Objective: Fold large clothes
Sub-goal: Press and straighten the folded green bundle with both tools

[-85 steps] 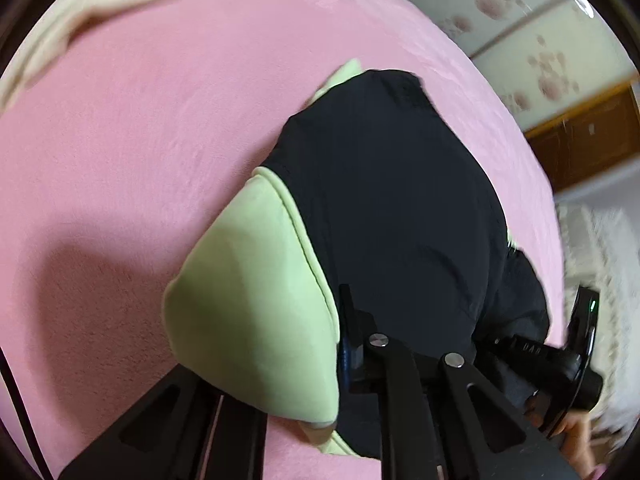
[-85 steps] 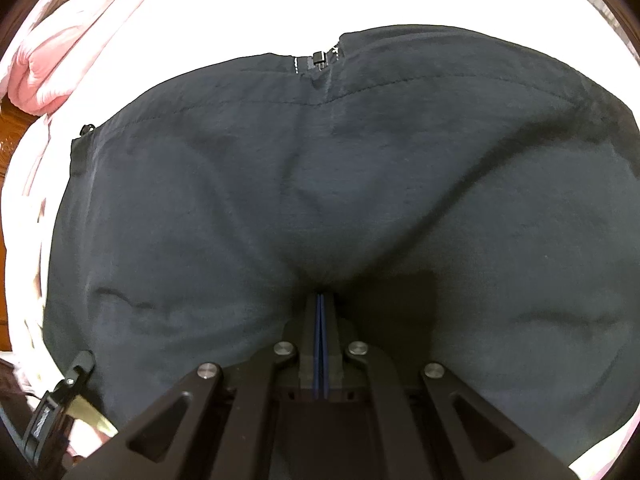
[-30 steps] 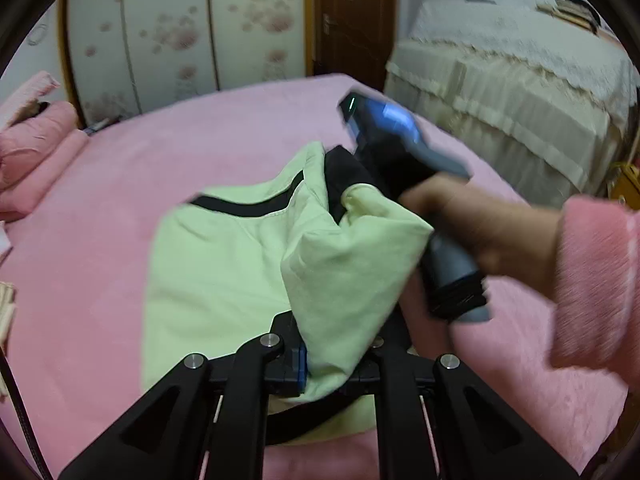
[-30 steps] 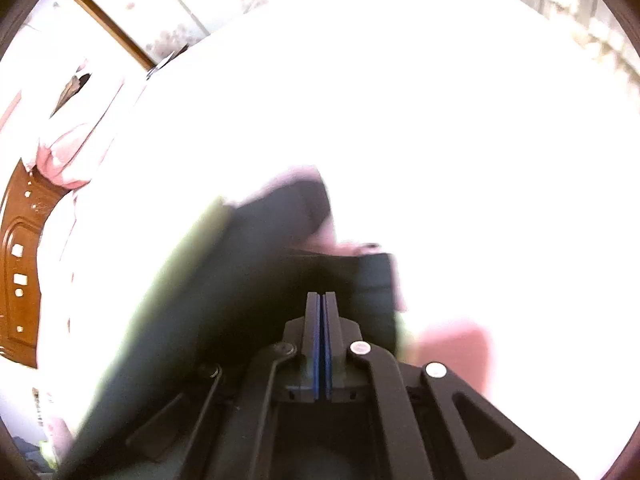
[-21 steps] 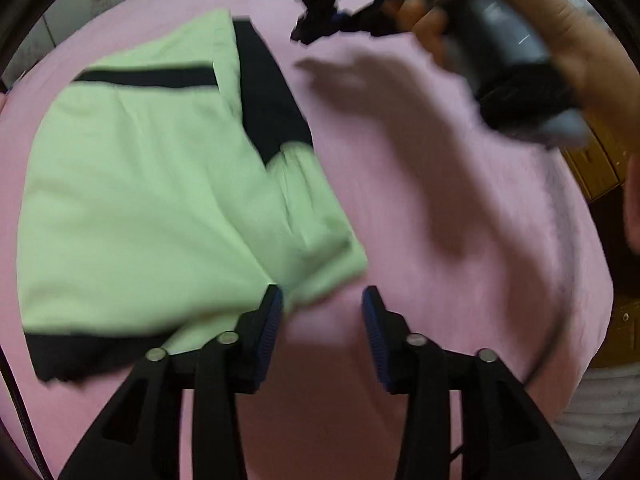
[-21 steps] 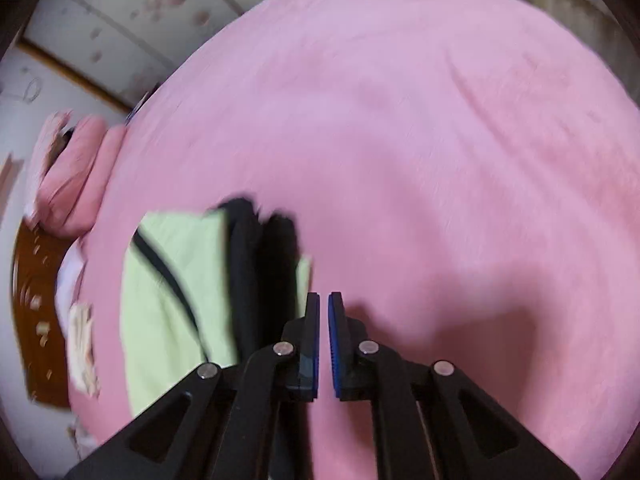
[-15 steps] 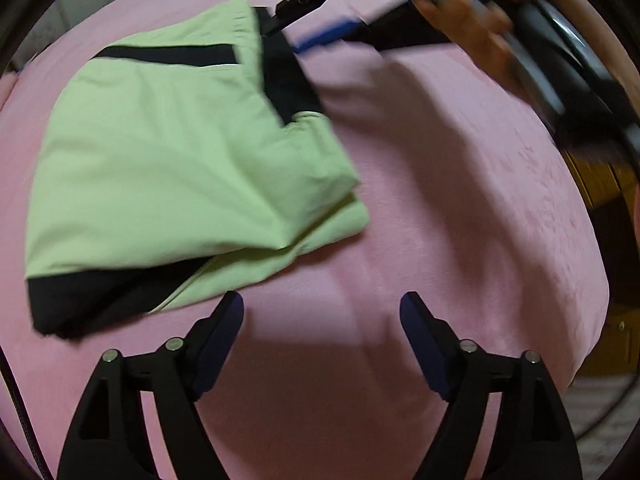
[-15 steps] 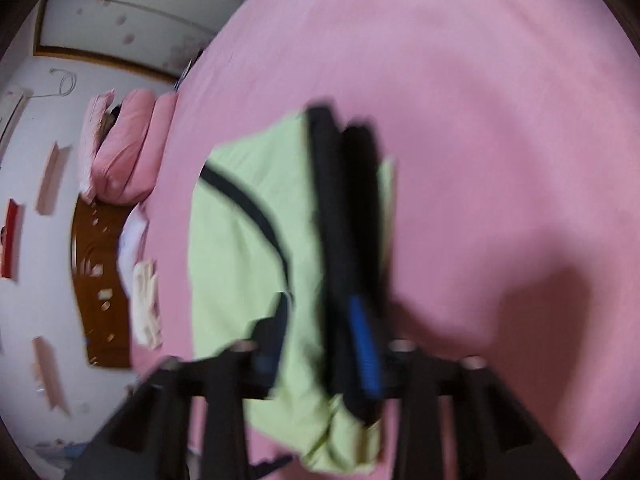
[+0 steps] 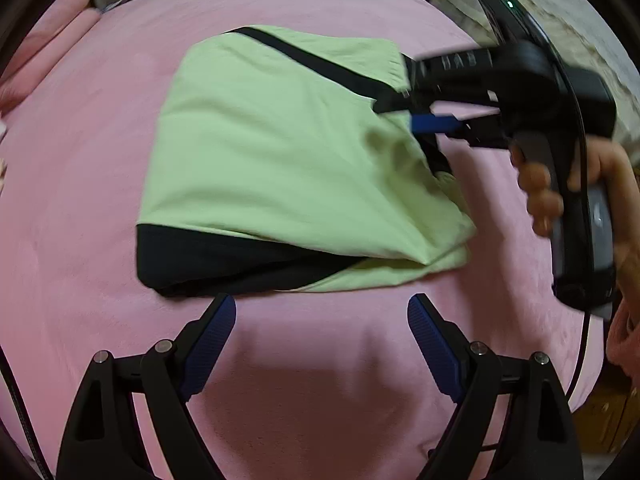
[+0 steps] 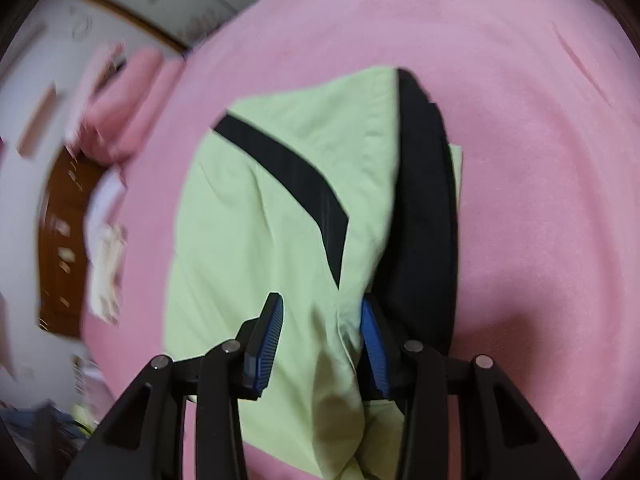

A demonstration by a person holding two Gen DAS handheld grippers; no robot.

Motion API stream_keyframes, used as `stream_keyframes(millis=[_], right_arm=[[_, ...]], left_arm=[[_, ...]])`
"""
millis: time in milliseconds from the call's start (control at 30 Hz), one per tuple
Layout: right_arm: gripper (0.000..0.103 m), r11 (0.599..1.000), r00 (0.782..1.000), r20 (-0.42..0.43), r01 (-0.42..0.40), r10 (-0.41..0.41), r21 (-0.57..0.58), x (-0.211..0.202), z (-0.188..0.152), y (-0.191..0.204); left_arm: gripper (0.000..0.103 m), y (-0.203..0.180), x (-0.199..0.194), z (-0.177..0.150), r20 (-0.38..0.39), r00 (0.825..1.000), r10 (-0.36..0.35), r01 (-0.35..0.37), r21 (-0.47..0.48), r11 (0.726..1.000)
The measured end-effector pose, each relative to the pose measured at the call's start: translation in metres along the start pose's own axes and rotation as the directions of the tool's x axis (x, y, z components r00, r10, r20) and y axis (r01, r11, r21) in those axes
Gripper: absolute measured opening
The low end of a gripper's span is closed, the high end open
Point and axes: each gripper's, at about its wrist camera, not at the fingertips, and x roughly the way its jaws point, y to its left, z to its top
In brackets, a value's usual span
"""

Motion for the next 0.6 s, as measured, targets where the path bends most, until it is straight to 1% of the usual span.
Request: stream_keyframes(millis=[33, 100, 133, 167, 200, 233, 267, 300, 333, 367, 400, 467, 533, 567, 600], right_arm=[[0.04, 1.0, 1.0, -0.015, 0.026, -0.026, -0.006, 0.012, 0.003, 0.012], [0.038, 0.99, 0.99, -0.043, 0.136, -0.137, -0.019, 0.025, 0.002, 0.015], [0.031, 0.987, 0.987, -0.039, 0.157, -0.158, -0.023, 0.03, 0.002, 0.015], [0.012, 0.989, 0.989, -0.026, 0.147, -0.148, -0.024, 0.031, 0.001, 0.015], [0.006, 0.993, 0.993, -0.013, 0.117, -0.117, -0.025, 0.03, 0.0, 0.015], [0.005, 0.994, 0.995, 0.018, 0.103, -0.102, -0.029, 0.026, -0.002, 0.018], [0.003, 0.993, 0.991, 0.082, 0.11, -0.106, -0.049, 0.016, -0.006, 0.024], [0.003, 0.992, 0.983, 0.157, 0.103, -0.092, -0.068, 0.001, -0.011, 0.03], [0.003, 0.992, 0.976, 0.196, 0.108, -0.093, -0.068, -0.008, -0.015, 0.032], [0.003, 0.995, 0.972, 0.223, 0.09, -0.079, -0.039, -0.024, -0.019, 0.03], [0.003, 0.999, 0.969, 0.24, 0.045, -0.051, 0.031, -0.039, -0.025, 0.021], [0.003, 0.99, 0.968, 0.245, 0.015, -0.049, 0.139, -0.048, -0.036, 0.006], [0.005, 0.977, 0.975, 0.203, 0.043, -0.086, 0.207, -0.035, -0.048, -0.015], [0.008, 0.971, 0.978, 0.177, 0.066, -0.109, 0.231, -0.024, -0.051, -0.024], [0.011, 0.961, 0.976, 0.152, 0.111, -0.153, 0.254, -0.014, -0.054, -0.034]], left_arm=[[0.087, 0.004, 0.0, 0.005, 0.001, 1.0, 0.006, -0.006, -0.012, 1.0], [0.087, 0.014, -0.003, 0.012, 0.016, 0.999, 0.028, -0.028, -0.029, 0.999], [0.087, 0.015, -0.002, 0.016, 0.024, 0.999, 0.04, -0.04, -0.032, 0.999], [0.087, 0.017, -0.004, 0.017, 0.035, 0.998, 0.054, -0.053, -0.038, 0.998], [0.087, 0.019, -0.005, 0.019, 0.042, 0.997, 0.061, -0.059, -0.042, 0.997], [0.087, 0.022, -0.007, 0.022, 0.052, 0.996, 0.069, -0.067, -0.048, 0.997], [0.087, 0.024, -0.008, 0.024, 0.057, 0.995, 0.076, -0.073, -0.052, 0.996], [0.087, 0.027, -0.01, 0.026, 0.063, 0.995, 0.083, -0.08, -0.057, 0.995], [0.087, 0.029, -0.011, 0.029, 0.067, 0.994, 0.087, -0.083, -0.061, 0.995], [0.087, 0.033, -0.013, 0.031, 0.072, 0.993, 0.089, -0.084, -0.066, 0.994], [0.087, 0.035, -0.014, 0.033, 0.074, 0.993, 0.087, -0.082, -0.069, 0.994], [0.087, 0.04, -0.014, 0.034, 0.071, 0.994, 0.088, -0.083, -0.077, 0.994], [0.087, 0.045, -0.013, 0.034, 0.054, 0.993, 0.105, -0.1, -0.083, 0.992], [0.087, 0.047, -0.011, 0.031, 0.036, 0.992, 0.12, -0.117, -0.082, 0.99], [0.087, 0.048, -0.008, 0.031, 0.022, 0.99, 0.139, -0.137, -0.075, 0.988]])
